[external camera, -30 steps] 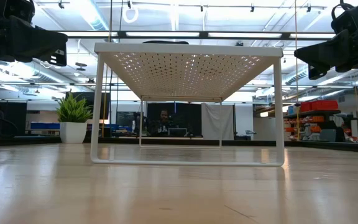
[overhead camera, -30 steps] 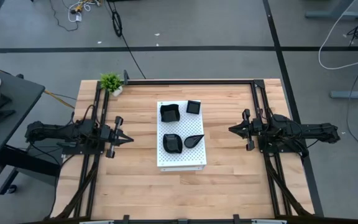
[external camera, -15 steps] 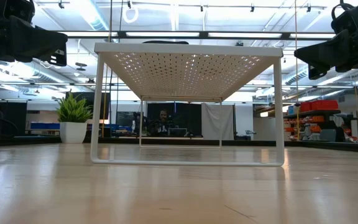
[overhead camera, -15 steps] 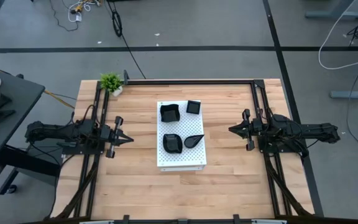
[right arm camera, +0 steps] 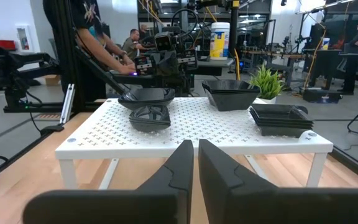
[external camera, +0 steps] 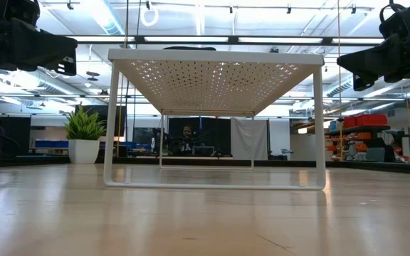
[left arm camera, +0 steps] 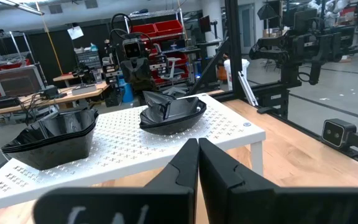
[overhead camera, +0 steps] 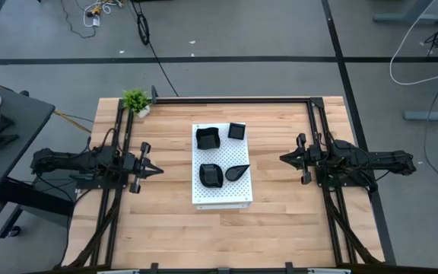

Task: Pick & Place Mini shaped plates
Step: Return to Home Position

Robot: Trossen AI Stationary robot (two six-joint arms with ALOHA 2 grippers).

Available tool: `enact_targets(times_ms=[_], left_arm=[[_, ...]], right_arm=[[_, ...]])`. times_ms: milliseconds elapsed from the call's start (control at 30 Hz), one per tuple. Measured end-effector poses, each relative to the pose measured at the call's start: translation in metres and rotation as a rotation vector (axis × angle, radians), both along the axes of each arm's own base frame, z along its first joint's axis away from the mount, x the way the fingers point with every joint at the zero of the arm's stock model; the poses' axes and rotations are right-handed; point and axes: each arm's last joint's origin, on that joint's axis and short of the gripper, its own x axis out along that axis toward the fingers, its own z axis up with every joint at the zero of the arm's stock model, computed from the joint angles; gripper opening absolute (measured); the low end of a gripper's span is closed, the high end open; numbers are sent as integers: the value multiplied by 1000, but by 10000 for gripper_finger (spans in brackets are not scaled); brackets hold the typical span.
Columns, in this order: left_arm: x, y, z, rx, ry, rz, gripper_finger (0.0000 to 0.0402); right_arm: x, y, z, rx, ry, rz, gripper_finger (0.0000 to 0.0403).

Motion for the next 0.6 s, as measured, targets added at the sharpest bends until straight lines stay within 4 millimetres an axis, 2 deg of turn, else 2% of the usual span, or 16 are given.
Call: enact_targets(times_ms=[600], left_arm=[[0, 0, 0, 0, -1, 0, 18]], right_arm=[[0, 0, 0, 0, 0, 0, 29]])
